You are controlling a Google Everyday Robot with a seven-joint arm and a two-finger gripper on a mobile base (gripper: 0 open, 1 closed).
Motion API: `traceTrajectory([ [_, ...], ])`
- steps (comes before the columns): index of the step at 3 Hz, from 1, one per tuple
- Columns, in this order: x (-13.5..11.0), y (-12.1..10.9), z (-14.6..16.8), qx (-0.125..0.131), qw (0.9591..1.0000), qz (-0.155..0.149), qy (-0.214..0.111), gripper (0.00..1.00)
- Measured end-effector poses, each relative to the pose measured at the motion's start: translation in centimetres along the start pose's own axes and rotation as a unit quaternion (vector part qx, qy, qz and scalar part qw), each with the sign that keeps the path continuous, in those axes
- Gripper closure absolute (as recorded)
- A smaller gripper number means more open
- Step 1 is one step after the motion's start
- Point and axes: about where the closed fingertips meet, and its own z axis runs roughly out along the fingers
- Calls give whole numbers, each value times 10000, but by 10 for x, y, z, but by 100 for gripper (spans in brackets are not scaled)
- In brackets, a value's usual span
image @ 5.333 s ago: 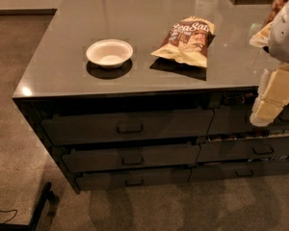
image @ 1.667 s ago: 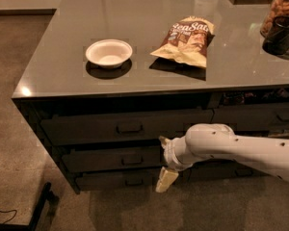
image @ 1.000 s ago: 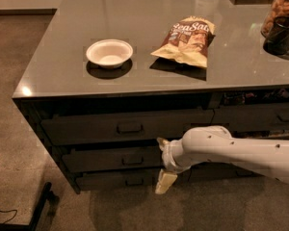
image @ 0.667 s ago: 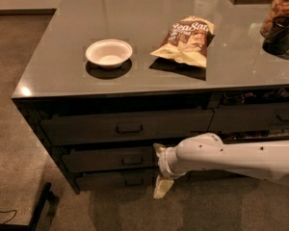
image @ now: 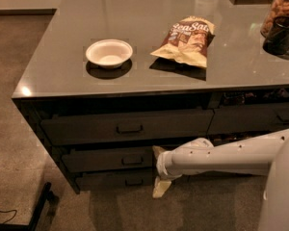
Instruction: Open middle drawer
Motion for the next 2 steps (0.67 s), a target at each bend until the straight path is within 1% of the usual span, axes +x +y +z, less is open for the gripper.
traceTrajectory([
  [1, 7, -11, 16, 135, 9999, 68, -63, 0],
  [2, 9, -25, 29, 275, 9994, 132, -187, 0],
])
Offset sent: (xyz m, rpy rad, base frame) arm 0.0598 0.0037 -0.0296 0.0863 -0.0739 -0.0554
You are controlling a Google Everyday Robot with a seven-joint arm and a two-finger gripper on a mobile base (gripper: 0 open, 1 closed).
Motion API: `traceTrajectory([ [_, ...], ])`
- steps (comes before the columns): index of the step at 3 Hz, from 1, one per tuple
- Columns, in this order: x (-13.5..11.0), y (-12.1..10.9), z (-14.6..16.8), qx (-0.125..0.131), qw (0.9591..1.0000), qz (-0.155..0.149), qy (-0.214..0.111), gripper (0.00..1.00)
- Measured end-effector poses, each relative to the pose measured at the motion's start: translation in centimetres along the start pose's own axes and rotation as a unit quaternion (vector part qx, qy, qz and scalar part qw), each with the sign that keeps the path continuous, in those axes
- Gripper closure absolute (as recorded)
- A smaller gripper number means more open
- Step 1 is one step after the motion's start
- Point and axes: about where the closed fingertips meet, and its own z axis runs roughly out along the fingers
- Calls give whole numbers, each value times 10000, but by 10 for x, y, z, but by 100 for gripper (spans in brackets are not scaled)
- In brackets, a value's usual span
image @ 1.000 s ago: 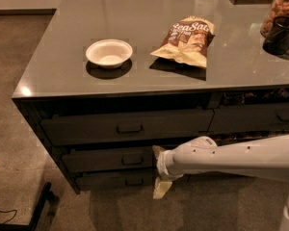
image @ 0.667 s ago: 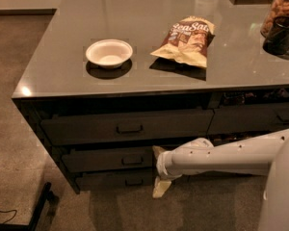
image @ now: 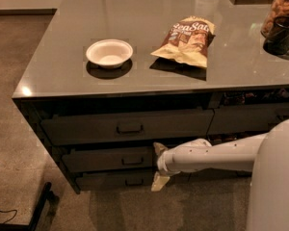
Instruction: Open middle drawer
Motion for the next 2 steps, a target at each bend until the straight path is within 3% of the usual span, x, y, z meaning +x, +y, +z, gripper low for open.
traceTrajectory([
  [2, -5, -26, 30, 47, 9996, 118, -241, 0],
])
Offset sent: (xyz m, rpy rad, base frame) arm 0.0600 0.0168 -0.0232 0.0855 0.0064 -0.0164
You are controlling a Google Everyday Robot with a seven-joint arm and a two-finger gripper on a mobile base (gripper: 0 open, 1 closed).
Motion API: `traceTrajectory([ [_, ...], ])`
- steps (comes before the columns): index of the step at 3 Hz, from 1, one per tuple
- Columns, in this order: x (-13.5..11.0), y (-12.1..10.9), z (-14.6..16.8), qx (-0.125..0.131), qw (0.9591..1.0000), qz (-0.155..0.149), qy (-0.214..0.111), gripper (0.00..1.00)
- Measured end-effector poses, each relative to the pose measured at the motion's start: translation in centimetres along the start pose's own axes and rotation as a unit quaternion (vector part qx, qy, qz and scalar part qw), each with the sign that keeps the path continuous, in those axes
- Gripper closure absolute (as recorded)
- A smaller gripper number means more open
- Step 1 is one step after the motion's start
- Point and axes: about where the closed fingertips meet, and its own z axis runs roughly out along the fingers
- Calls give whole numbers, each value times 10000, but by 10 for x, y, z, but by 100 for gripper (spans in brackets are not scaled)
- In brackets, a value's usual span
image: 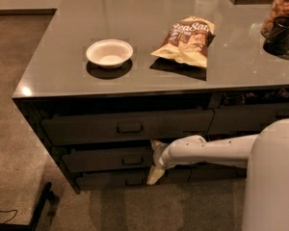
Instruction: Open middle drawer
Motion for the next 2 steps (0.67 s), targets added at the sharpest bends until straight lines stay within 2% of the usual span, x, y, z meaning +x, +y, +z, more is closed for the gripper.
traceTrajectory([
  [1, 19, -11, 33, -197, 9996, 189, 111, 0],
  [2, 19, -11, 33, -198, 9996, 189, 112, 0],
])
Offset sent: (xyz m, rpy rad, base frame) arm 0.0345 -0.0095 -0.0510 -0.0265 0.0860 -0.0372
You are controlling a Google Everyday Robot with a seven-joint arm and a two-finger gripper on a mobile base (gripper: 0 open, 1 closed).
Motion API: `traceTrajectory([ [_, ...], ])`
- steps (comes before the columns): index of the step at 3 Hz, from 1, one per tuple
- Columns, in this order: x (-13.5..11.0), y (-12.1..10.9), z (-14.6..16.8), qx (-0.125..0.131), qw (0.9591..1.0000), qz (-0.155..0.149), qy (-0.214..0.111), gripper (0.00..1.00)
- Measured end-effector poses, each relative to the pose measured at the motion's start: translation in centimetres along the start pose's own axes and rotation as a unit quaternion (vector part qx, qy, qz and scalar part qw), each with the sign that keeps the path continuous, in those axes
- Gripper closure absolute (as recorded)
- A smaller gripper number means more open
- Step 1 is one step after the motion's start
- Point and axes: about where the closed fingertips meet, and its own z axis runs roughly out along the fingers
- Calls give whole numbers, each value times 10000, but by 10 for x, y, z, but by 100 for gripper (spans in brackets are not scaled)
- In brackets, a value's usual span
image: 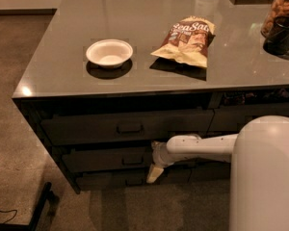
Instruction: Open middle drawer
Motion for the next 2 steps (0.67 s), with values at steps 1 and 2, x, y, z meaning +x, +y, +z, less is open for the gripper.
traceTrajectory([
  [1, 1, 6, -2, -145, 9999, 84, 30, 0],
  [2, 5, 12, -3, -288, 9994, 196, 81, 0],
])
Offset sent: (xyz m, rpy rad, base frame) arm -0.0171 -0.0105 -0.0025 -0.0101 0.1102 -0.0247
